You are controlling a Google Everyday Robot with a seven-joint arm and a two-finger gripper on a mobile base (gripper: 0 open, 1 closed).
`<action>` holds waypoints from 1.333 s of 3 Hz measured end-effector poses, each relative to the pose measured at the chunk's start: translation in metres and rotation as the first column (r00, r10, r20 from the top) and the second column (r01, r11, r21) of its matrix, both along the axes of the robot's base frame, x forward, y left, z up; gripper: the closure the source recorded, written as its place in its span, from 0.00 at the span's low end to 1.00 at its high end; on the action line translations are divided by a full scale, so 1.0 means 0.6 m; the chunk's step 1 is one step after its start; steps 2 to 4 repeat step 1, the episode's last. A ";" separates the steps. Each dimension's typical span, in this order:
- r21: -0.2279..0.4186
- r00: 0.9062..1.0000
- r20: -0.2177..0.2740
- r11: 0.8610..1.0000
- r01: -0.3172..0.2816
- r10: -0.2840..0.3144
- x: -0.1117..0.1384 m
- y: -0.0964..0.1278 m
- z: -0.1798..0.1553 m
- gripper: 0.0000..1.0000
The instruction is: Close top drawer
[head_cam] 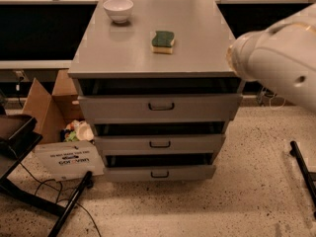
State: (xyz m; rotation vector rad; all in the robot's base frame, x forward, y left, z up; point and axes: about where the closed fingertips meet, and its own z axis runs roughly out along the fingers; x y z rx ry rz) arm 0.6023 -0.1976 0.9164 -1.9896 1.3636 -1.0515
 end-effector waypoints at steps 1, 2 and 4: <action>0.003 0.989 0.001 0.989 0.151 -0.151 -0.142 -0.031 0.141 1.00; 0.003 0.989 0.001 0.989 0.151 -0.151 -0.142 -0.031 0.141 1.00; 0.003 0.989 0.001 0.989 0.151 -0.151 -0.142 -0.031 0.141 1.00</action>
Offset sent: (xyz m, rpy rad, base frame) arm 0.0000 0.0000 0.0000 0.0000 0.0000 0.0000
